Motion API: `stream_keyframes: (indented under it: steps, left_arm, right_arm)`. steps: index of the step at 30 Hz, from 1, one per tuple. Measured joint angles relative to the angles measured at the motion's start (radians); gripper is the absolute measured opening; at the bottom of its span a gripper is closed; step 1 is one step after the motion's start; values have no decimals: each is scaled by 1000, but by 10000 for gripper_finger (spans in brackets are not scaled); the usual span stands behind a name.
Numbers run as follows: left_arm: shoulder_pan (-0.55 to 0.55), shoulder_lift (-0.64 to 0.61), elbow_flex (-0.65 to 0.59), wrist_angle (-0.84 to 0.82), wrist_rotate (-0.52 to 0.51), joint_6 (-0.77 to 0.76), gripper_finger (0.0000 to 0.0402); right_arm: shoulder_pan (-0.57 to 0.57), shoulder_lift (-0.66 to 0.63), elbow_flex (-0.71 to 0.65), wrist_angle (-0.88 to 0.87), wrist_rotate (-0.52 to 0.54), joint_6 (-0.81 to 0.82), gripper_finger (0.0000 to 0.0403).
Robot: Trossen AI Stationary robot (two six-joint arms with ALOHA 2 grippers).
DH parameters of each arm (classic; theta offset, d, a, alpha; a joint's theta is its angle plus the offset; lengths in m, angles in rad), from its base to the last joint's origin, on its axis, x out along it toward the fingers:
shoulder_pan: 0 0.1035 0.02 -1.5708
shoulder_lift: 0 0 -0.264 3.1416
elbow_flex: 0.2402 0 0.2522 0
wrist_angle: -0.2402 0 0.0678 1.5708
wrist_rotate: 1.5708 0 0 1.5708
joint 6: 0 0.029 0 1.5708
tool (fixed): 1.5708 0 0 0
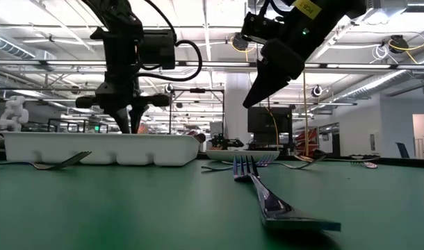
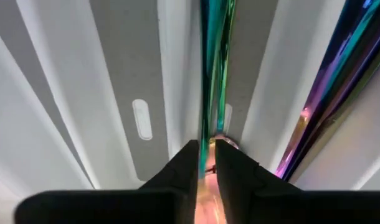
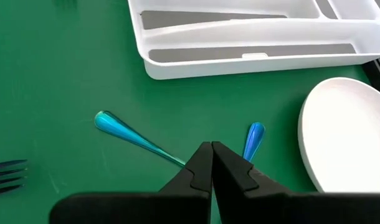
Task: Sort silverware
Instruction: Put the blue spoon into the silverware tray
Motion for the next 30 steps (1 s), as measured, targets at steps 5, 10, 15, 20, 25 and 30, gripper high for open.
stream_keyframes:
  steps: [5, 10, 15, 20, 25, 30]
  left_arm:
    - [0, 0, 0, -1, -11, -16, 86]
    - [-1, -2, 0, -1, -36, -61, 101]
    - [-3, -25, 0, -1, -51, -71, 102]
    - [-20, -59, 0, 2, -59, -137, 102]
    - [-54, -118, 0, 37, -55, -229, 102]
    - [-103, -203, 0, 92, -25, -366, 103]
  right_arm:
    - [0, 0, 0, 0, 0, 0, 0]
    - [0, 0, 0, -1, 0, -3, 0]
    - [0, 0, 0, -1, 0, -3, 0]
    - [0, 0, 0, 0, 0, -3, 0]
    - [0, 0, 0, 0, 0, -3, 0]
    - [0, 0, 0, -5, 0, -3, 0]
